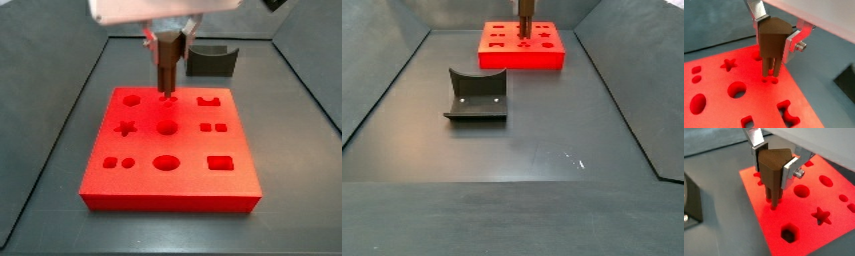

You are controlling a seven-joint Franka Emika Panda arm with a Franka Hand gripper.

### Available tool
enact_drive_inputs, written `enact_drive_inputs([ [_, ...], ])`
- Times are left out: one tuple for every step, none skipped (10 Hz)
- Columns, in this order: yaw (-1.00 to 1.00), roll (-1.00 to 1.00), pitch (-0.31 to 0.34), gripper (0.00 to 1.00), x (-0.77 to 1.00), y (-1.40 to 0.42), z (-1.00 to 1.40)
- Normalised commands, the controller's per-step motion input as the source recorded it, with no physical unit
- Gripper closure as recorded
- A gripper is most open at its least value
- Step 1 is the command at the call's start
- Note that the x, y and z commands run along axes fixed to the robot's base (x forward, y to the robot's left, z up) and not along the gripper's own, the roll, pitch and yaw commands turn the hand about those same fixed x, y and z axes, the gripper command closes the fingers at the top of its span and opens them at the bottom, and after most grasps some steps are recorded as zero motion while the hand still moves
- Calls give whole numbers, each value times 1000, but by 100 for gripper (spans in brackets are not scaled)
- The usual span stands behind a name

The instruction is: Insert the 3 prong object.

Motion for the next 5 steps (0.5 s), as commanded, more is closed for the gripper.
enact_drive_inputs([
  [20, 53, 97, 100, 0, -206, -323],
  [-331, 153, 227, 100, 334, -300, -289],
  [-483, 166, 243, 100, 226, -126, -254],
  [-583, 189, 243, 100, 126, 0, -217],
  [-734, 201, 249, 100, 0, 49, -146],
])
